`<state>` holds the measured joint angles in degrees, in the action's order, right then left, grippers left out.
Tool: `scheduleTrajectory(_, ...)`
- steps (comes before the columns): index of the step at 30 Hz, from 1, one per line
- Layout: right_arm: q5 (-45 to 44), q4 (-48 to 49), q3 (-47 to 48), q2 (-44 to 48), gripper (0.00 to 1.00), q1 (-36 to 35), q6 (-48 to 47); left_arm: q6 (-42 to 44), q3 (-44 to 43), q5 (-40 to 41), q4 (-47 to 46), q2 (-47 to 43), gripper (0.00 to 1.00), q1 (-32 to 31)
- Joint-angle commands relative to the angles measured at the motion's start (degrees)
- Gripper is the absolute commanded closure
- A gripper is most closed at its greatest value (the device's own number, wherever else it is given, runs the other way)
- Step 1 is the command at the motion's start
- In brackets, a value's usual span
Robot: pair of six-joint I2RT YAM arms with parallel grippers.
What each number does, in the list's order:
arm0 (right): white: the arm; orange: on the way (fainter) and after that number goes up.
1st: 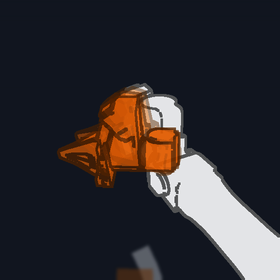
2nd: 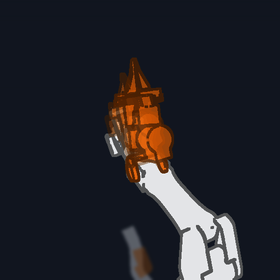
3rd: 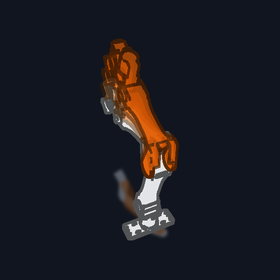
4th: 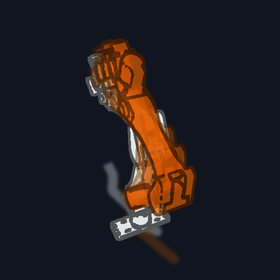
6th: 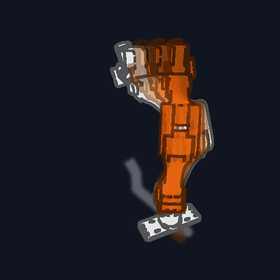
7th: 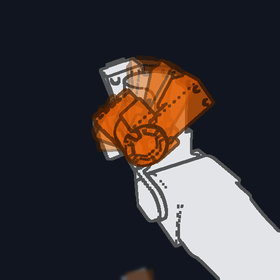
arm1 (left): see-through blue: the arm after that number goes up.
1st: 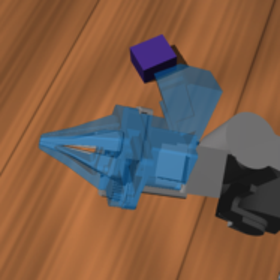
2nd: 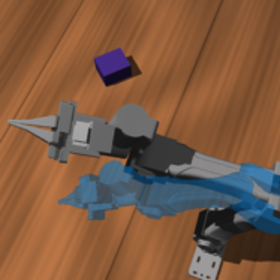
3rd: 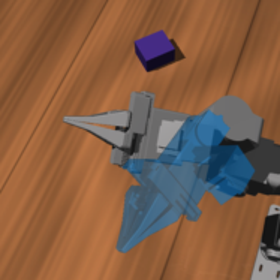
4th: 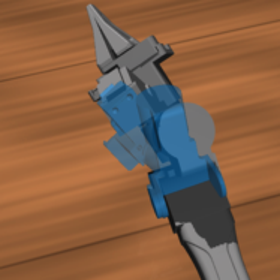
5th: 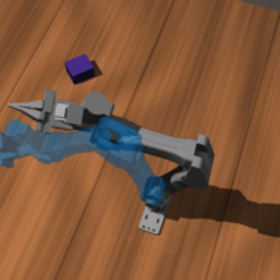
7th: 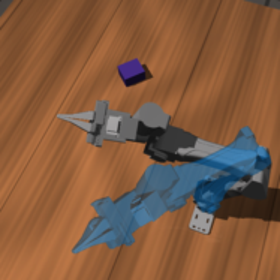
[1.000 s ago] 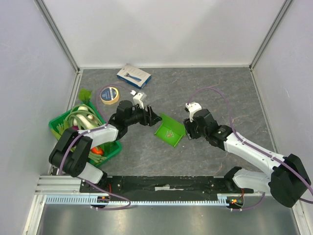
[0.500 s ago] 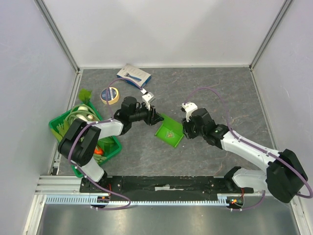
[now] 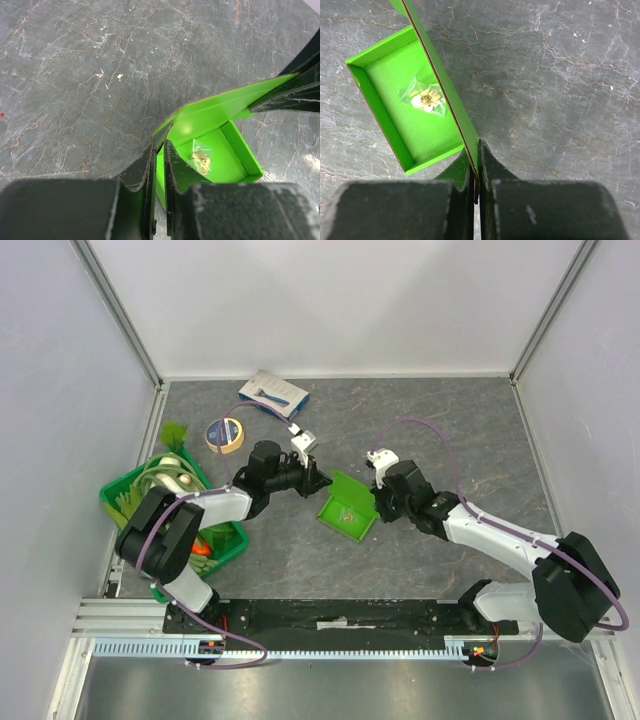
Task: Fold the paper box
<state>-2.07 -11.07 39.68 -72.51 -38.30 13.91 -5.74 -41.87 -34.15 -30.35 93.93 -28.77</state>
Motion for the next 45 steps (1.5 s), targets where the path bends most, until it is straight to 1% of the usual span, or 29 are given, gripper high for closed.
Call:
scheduleTrajectory(1,-3.6,4.6,3.2,-3.2,1.00,-1.1,-1.1,-3.0,2.6,5.7,-2.5,-6.7,0.87,-1.7)
scheduleTrajectory(3,-4.1,5.7,3.9,-4.3,1.00,-1.8,-2.5,-4.4,4.9,8.4,-3.5,-9.8,0.86,-2.1)
scheduleTrajectory(5,-7.5,6.0,5.8,-5.9,1.00,-2.5,-4.8,-6.0,6.2,11.6,-3.2,-11.8,0.86,-2.1)
scheduleTrajectory(8,-9.3,6.0,8.5,-8.6,1.00,-2.8,-9.1,-10.3,5.7,17.1,3.0,-13.3,0.81,-2.1)
scheduleTrajectory(9,-9.4,5.3,9.5,-9.5,1.00,-2.8,-10.4,-11.6,4.4,18.4,8.4,-13.3,0.80,-2.1)
scheduleTrajectory(10,-8.8,4.5,11.3,-11.3,1.00,-2.9,-12.0,-15.2,4.0,22.2,10.8,-13.3,0.78,-2.1)
scheduleTrajectory(11,-7.6,4.5,11.6,-12.0,1.00,-2.9,-15.6,-17.4,3.9,23.9,12.8,-13.6,0.73,-2.0)
scheduleTrajectory(13,-6.7,4.8,12.0,-13.4,1.00,-3.0,-18.3,-21.6,6.0,25.4,14.2,-15.2,0.62,-1.8)
scheduleTrajectory(14,-6.2,5.6,11.8,-13.6,1.00,-2.9,-20.2,-22.7,7.1,25.9,14.0,-17.9,0.57,-1.8)
scheduleTrajectory(15,-4.1,6.1,11.5,-13.7,1.00,-2.9,-21.1,-23.6,9.2,26.5,13.7,-19.4,0.45,-1.8)
scheduleTrajectory(16,-2.4,7.7,10.6,-13.9,1.00,-2.9,-22.0,-24.3,10.0,27.7,13.5,-20.9,0.37,-1.8)
scheduleTrajectory(17,-1.4,8.6,10.2,-13.8,1.00,-2.9,-22.3,-24.3,10.7,28.4,13.0,-23.4,0.32,-1.7)
scheduleTrajectory(18,0.0,9.2,9.8,-13.8,1.00,-2.9,-23.0,-24.1,11.3,28.8,12.9,-24.1,0.29,-1.6)
scheduleTrajectory(20,1.1,9.9,9.4,-14.2,1.00,-2.7,-23.8,-22.0,10.4,28.4,14.0,-24.8,0.26,-0.9)
scheduleTrajectory(23,1.9,9.0,10.2,-15.3,1.00,-2.2,-24.6,-18.6,6.2,28.1,17.5,-22.4,0.25,-0.1)
scheduleTrajectory(26,5.9,8.9,10.7,-15.1,1.00,-0.9,-24.6,-15.4,2.6,28.5,17.3,-17.2,0.25,1.7)
scheduleTrajectory(27,6.3,8.7,10.8,-15.1,1.00,-0.4,-24.6,-14.7,1.6,27.2,14.4,-15.6,0.25,2.7)
scheduleTrajectory(28,6.6,8.5,11.0,-15.2,1.00,-0.2,-24.5,-13.0,1.1,21.3,12.4,-12.5,0.25,4.7)
scheduleTrajectory(29,7.2,8.3,11.0,-15.2,1.00,0.0,-24.4,-12.3,0.8,19.8,10.7,-11.2,0.25,5.3)
scheduleTrajectory(30,7.5,8.2,11.2,-15.3,1.00,0.1,-24.3,-11.1,1.0,18.2,5.9,-10.1,0.25,5.7)
scheduleTrajectory(31,7.8,8.0,11.2,-15.3,1.00,0.2,-24.2,-8.4,1.3,13.7,3.5,-7.7,0.25,7.0)
scheduleTrajectory(32,8.2,8.1,11.2,-15.3,1.00,0.2,-24.0,-7.4,1.5,12.4,1.9,-6.9,0.25,7.6)
scheduleTrajectory(33,8.5,7.9,11.3,-15.5,1.00,0.2,-24.0,-6.6,1.6,9.2,-0.8,-6.0,0.26,8.3)
scheduleTrajectory(35,9.2,7.9,11.3,-15.2,1.00,0.2,-23.9,-4.5,0.9,3.9,-3.1,-3.6,0.27,10.2)
scheduleTrajectory(36,9.5,7.9,11.2,-15.1,1.00,0.2,-23.9,-3.8,0.3,-2.1,-3.8,-3.0,0.28,10.7)
scheduleTrajectory(37,9.7,8.0,11.2,-15.0,1.00,0.2,-23.9,-2.4,-0.4,-4.5,-4.6,-2.1,0.29,10.8)
scheduleTrajectory(41,10.2,7.8,11.6,-15.4,1.00,0.2,-24.0,3.6,-6.2,-10.8,1.0,1.6,0.34,10.8)
scheduleTrajectory(44,10.6,8.0,11.6,-15.5,1.00,0.5,-24.0,7.1,-8.1,-13.9,4.3,2.4,0.40,10.8)
scheduleTrajectory(45,10.7,8.0,11.7,-15.4,1.00,0.5,-24.0,8.7,-8.9,-15.1,5.8,3.4,0.45,10.8)
